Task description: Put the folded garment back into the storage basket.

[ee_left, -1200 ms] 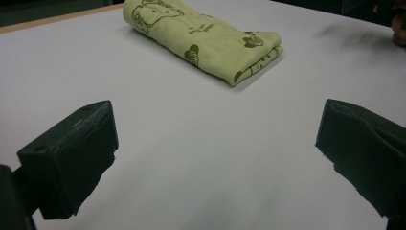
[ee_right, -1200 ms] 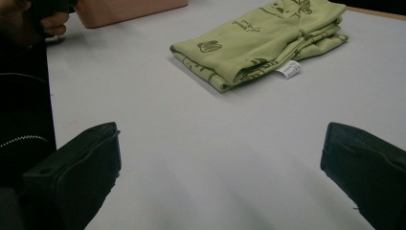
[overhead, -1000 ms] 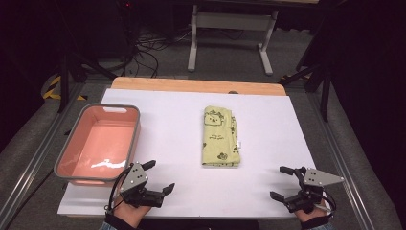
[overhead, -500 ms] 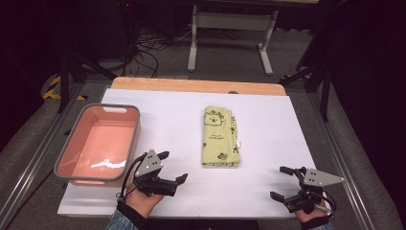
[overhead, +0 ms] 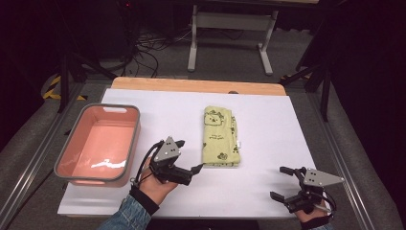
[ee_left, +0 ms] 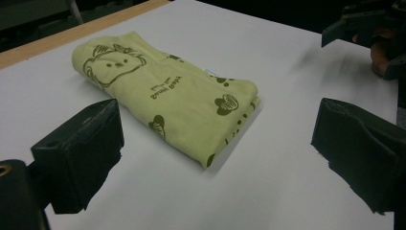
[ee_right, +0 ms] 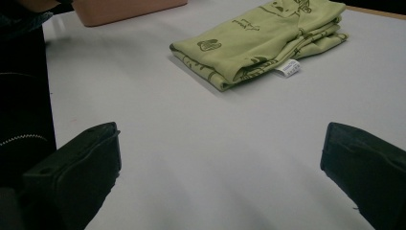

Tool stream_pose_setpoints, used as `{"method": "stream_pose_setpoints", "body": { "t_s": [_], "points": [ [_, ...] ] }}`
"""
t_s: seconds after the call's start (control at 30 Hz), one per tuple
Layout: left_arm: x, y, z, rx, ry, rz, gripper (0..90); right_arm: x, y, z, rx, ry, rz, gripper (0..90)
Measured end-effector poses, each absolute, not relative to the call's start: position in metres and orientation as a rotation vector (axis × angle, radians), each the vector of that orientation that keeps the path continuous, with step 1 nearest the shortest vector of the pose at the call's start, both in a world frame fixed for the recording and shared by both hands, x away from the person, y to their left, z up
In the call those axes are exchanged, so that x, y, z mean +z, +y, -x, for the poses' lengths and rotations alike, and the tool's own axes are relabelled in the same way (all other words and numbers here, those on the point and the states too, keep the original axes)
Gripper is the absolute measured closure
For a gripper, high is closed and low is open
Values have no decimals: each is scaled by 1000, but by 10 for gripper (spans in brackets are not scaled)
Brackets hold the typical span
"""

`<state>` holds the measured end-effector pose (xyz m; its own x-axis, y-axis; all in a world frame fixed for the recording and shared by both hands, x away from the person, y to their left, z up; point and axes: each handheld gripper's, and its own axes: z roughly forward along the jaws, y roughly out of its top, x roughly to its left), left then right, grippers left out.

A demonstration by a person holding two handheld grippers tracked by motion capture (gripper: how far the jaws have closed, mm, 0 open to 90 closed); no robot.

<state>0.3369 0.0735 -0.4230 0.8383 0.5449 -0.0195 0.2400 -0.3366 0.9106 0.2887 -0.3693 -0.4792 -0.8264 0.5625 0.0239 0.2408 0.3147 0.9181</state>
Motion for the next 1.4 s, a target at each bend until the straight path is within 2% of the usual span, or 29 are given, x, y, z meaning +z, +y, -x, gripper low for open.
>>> {"method": "stream_pose_setpoints", "body": {
  "t_s": [0.57, 0.8, 0.93, 1.27, 1.4],
  "points": [
    [-412, 52, -369, 260, 598, -1931, 40, -479, -369, -289, 1520, 2286, -723, 5],
    [-410, 44, -376, 203, 534, -1918, 13, -479, -370, -289, 1523, 2286, -723, 5],
    [-409, 39, -384, 153, 599, -1979, 8, -479, -370, -289, 1529, 2288, -722, 5],
    [-408, 30, -404, 221, 615, -2023, 73, -479, -370, -289, 1535, 2287, -719, 5],
    [-408, 27, -417, 182, 675, -2037, 102, -479, -370, -289, 1536, 2288, -717, 5]
  ]
}}
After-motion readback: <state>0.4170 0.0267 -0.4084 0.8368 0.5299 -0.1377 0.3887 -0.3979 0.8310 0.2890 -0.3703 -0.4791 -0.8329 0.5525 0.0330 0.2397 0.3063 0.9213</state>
